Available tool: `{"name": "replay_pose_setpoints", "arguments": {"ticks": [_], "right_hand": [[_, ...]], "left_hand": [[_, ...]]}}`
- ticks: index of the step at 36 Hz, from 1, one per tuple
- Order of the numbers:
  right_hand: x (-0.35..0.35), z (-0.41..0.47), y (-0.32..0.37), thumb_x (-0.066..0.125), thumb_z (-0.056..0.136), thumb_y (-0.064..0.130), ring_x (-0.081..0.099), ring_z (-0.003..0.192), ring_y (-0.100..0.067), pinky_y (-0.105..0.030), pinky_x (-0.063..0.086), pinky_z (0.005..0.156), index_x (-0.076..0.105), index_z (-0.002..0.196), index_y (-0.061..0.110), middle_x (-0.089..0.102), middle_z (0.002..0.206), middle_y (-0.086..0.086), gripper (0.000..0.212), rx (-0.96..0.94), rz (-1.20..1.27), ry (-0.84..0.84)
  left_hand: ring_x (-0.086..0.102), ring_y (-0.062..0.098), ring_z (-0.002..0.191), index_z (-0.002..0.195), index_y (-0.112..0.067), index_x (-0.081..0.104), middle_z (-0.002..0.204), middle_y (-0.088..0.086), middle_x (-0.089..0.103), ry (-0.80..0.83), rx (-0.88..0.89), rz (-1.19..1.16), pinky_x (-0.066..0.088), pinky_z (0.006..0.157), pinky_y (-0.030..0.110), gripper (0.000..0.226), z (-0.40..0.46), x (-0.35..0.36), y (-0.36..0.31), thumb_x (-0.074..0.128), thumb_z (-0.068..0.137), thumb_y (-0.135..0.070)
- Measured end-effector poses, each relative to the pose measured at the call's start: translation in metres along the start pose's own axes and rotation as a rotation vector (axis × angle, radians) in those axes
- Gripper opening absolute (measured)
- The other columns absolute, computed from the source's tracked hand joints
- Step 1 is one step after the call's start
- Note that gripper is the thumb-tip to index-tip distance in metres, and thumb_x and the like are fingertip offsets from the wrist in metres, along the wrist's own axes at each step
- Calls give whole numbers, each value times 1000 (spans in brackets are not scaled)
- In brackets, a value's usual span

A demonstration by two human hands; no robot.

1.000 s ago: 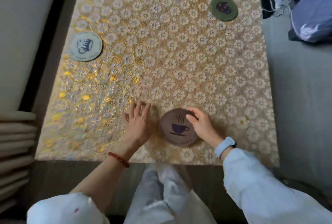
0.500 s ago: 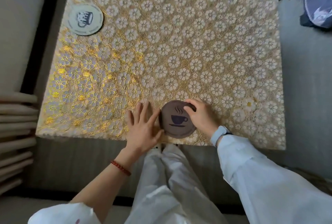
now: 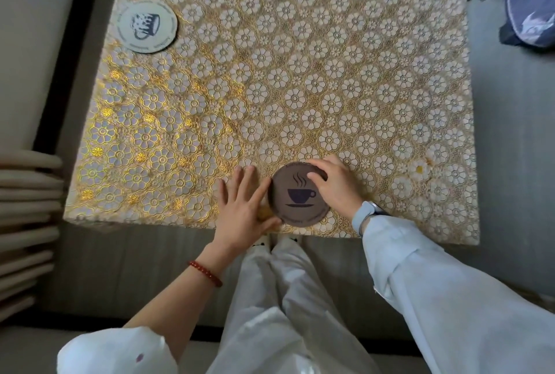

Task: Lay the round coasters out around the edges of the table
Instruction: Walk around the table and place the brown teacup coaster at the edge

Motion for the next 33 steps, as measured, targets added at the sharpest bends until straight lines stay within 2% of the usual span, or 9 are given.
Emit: {"name": "replay_pose_setpoints", "arguments": {"ticks": [4,9,12,15,18,21,25,29,33], "right_hand": [[0,-3,2,56,88,18,38,88,-11,-11,24,70,54,123,16,50,105,-8,36,-32,-25,-19],[2,-7,3,59,85,13,35,92,-12,-9,19,73,51,125,13,50,108,-13,41,-77,-49,-62],[6,-8,1,60,84,14,38,100,-22,-14,22,82,50,127,14,47,110,-13,44,-89,-115,-74],[11,-9,-1,57,86,19,38,102,-27,-32,35,85,48,128,17,47,111,-12,43,-98,-232,-75],[17,-11,0,49,89,23,37,103,-26,-33,38,75,40,131,20,45,116,-10,42,-103,-379,-59],[20,-12,0,43,92,25,38,107,-26,-38,45,78,29,134,20,42,124,-9,44,-96,-475,-27],[18,-12,1,41,92,24,36,113,-26,-39,42,86,23,137,20,38,132,-8,48,-85,-469,32],[6,-7,2,38,93,23,36,115,-22,-37,40,93,26,138,25,39,130,-4,46,-61,-371,124],[-12,-5,3,35,95,18,42,119,-20,-36,41,100,34,137,20,40,138,-3,42,0,-180,214]], "left_hand": [[-2,31,143,143,-28,21,155,10,13,-7,-24,-6,-3,112,59,91,0,2,1,57,69,-67],[6,35,142,141,-29,28,154,12,17,-9,-41,6,0,110,60,89,2,2,-1,61,66,-66],[5,35,142,141,-29,28,154,12,16,-11,-39,24,0,110,60,90,2,3,-1,62,65,-65],[9,36,142,140,-29,30,153,12,19,-26,-30,66,4,110,60,89,1,2,-2,61,66,-66],[4,33,143,142,-31,21,155,10,14,-12,-26,160,3,111,59,87,1,2,-3,49,69,-71],[-4,31,143,143,-34,9,157,8,5,16,-35,248,-1,111,57,87,1,2,-3,36,72,-76],[-7,30,142,142,-36,2,157,6,-1,82,-44,285,-1,111,57,88,5,-1,-4,32,71,-79],[3,31,140,137,-36,17,154,4,9,137,-59,280,9,109,58,84,12,-12,-7,34,69,-81],[27,32,128,119,-36,39,138,6,33,140,-71,266,21,106,55,62,29,-29,-13,39,71,-75]]}}
Point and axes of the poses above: each hand's wrist, its own z-axis towards the middle knuckle, its own x-axis out of the palm, y = z × x, the point moved 4 cm from there along z, towards the middle knuckle
